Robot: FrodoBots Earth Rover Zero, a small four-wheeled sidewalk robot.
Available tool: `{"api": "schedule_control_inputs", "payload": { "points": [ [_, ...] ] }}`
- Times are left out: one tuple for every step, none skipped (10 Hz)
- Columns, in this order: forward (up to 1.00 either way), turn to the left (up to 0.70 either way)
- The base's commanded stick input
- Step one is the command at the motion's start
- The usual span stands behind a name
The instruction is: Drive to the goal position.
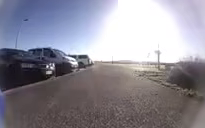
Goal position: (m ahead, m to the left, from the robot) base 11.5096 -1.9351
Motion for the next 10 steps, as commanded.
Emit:
{"api": "schedule_control_inputs", "payload": {
  "points": [
    [0.70,0.00],
    [0.70,0.00],
    [0.70,0.00],
    [0.70,0.00],
    [0.70,0.00],
    [0.70,0.00],
    [0.70,0.00],
    [0.70,0.00],
    [0.70,0.00],
    [0.70,0.00]
  ]
}}
